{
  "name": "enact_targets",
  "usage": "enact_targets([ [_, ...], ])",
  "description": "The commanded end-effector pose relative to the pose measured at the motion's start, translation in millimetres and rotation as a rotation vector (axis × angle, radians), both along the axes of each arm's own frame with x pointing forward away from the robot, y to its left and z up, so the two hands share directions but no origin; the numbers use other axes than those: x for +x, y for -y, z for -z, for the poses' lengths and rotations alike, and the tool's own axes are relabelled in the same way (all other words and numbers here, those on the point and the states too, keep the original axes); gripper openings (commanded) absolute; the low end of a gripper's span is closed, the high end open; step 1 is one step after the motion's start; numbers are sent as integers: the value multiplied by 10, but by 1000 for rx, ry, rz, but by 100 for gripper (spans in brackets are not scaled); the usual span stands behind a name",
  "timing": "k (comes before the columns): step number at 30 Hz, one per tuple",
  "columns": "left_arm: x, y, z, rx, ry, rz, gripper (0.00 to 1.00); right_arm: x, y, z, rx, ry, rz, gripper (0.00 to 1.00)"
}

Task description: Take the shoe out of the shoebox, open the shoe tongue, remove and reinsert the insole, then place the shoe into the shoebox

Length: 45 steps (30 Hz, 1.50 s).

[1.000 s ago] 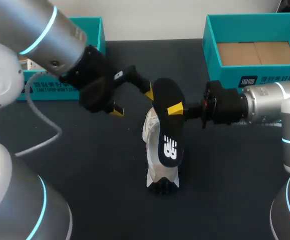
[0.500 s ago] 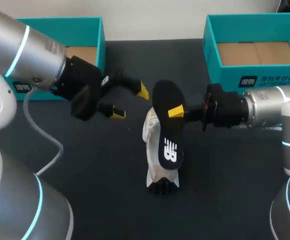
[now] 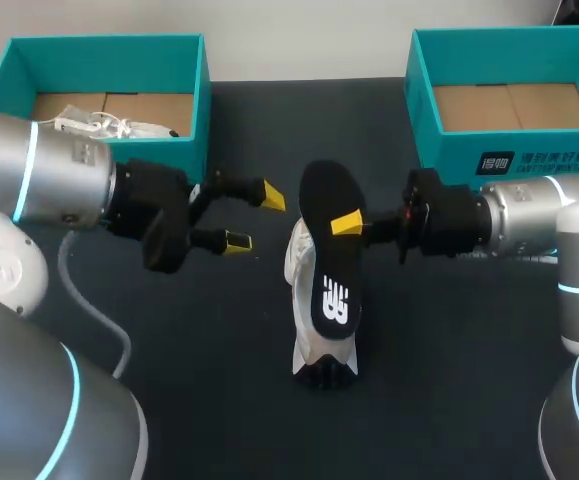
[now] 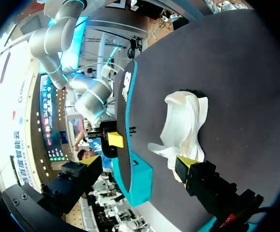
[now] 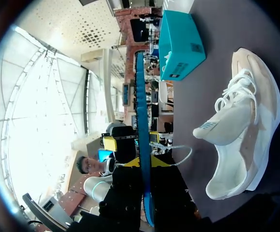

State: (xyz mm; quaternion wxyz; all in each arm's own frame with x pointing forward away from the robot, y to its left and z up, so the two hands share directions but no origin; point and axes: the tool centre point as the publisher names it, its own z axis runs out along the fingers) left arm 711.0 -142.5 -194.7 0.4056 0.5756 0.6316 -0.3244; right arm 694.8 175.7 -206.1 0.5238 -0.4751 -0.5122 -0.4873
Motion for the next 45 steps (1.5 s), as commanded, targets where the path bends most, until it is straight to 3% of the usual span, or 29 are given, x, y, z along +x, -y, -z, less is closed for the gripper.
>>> enact_targets([
  [1, 13, 101, 125, -323, 42, -12, 100, -8, -71, 3, 8, -1, 2, 0],
  [8, 116, 243, 163, -378, 29, -30, 100, -61, -124, 18, 14, -8, 8, 0],
  [12, 145, 308, 183, -393, 29, -23, 95, -73, -142, 20, 18, -9, 11, 0],
  [15, 167, 357, 187, -406, 20, -20, 82, -85, -156, 22, 22, -9, 15, 0],
  [16, 178, 375, 194, -405, 20, -20, 70, -89, -164, 23, 23, -9, 15, 0],
  [17, 185, 391, 193, -409, 18, -20, 66, -92, -172, 23, 23, -10, 14, 0],
  [22, 181, 474, 171, -412, 11, -14, 63, -104, -211, 35, 27, -12, 15, 0],
  [28, 202, 575, 176, -422, 9, -6, 50, -86, -269, 50, 36, -10, 10, 0],
  [37, 218, 685, 182, -427, 3, -5, 44, -83, -304, 54, 41, -12, 2, 0],
  [45, 205, 724, 219, -425, -5, -2, 25, -94, -300, 47, 39, -14, 6, 0],
])
